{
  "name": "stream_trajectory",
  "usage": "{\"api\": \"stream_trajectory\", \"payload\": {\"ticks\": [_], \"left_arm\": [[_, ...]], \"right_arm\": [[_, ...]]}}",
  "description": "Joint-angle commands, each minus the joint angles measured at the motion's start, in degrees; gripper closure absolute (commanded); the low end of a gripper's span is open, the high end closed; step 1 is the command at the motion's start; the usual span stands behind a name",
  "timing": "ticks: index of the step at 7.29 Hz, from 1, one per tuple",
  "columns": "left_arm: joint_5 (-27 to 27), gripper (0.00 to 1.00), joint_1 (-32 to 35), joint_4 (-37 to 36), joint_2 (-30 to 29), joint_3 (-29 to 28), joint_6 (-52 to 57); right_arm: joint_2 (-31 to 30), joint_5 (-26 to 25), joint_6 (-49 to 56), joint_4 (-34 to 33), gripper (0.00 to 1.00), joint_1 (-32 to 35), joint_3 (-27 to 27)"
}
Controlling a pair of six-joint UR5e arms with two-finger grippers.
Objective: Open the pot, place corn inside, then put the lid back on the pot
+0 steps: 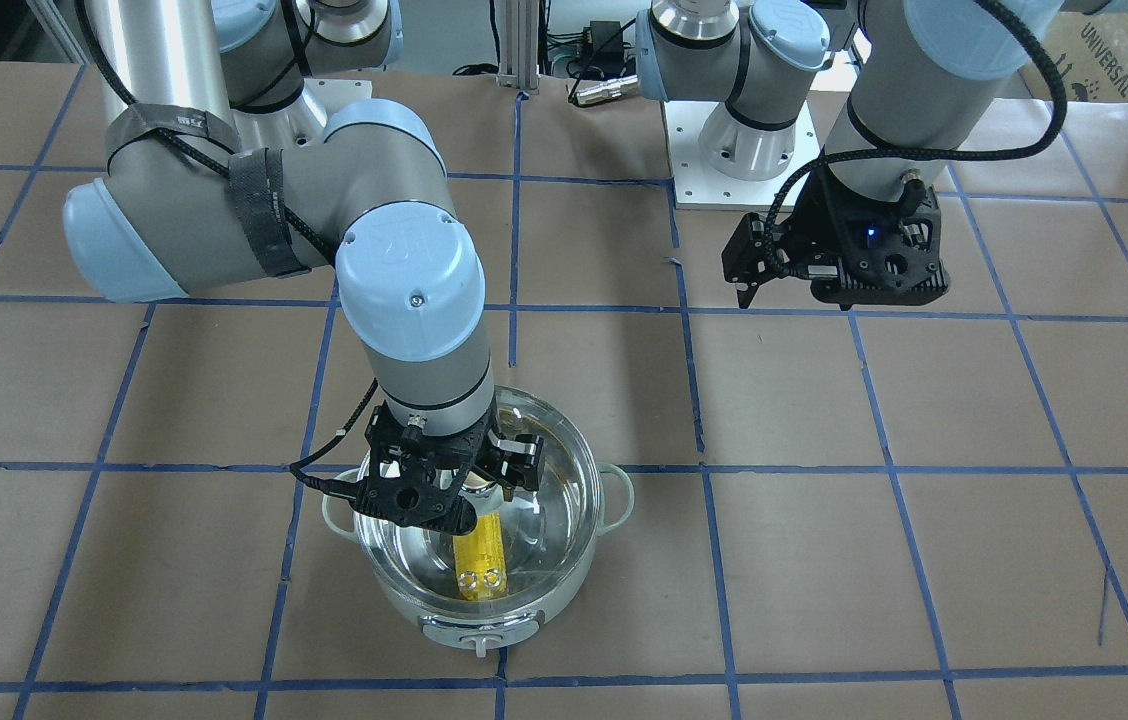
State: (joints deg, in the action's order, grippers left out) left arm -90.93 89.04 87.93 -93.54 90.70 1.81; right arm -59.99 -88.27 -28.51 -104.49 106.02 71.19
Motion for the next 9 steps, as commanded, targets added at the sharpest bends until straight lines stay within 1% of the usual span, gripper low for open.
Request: {"api": "stream_trajectory", "payload": {"ticks": [1, 2, 3, 4, 6, 7, 8, 9], "left_arm": [[-0.2, 0.00, -0.1, 0.1, -0.2, 0.0, 0.2], [-0.2, 0.00, -0.1, 0.1, -0.2, 0.3, 0.2], [-0.2, 0.00, 0.0, 0.1, -0.3, 0.4, 0.0], [-0.2, 0.00, -0.1, 0.1, -0.3, 0.4, 0.0], [-0.1, 0.00, -0.1, 0.0, -0.3, 0.6, -0.1], [-0.1, 0.00, 0.0, 0.0, -0.3, 0.6, -0.1], [-0.2, 0.00, -0.1, 0.0, -0.3, 0.8, -0.1], [-0.1, 0.00, -0.1, 0.0, -0.3, 0.8, -0.1]], "right_arm": [[-0.7, -0.4, 10.0, 5.6, 0.00, -4.4, -2.8], [-4.0, -0.7, 15.1, 8.2, 0.00, -7.7, -1.9], [-7.6, -0.9, 22.4, 11.2, 0.00, -10.6, -0.7], [-11.8, -0.9, 26.8, 14.8, 0.00, -12.7, 1.6], [-21.9, -1.5, 35.5, 15.4, 0.00, -15.8, 8.9], [-26.4, -4.3, 36.3, 15.3, 0.00, -16.6, 13.3], [-29.3, -3.9, 36.2, 14.2, 0.00, -16.5, 17.1], [-30.1, -4.1, 31.4, 14.1, 0.00, -15.9, 17.7]]}}
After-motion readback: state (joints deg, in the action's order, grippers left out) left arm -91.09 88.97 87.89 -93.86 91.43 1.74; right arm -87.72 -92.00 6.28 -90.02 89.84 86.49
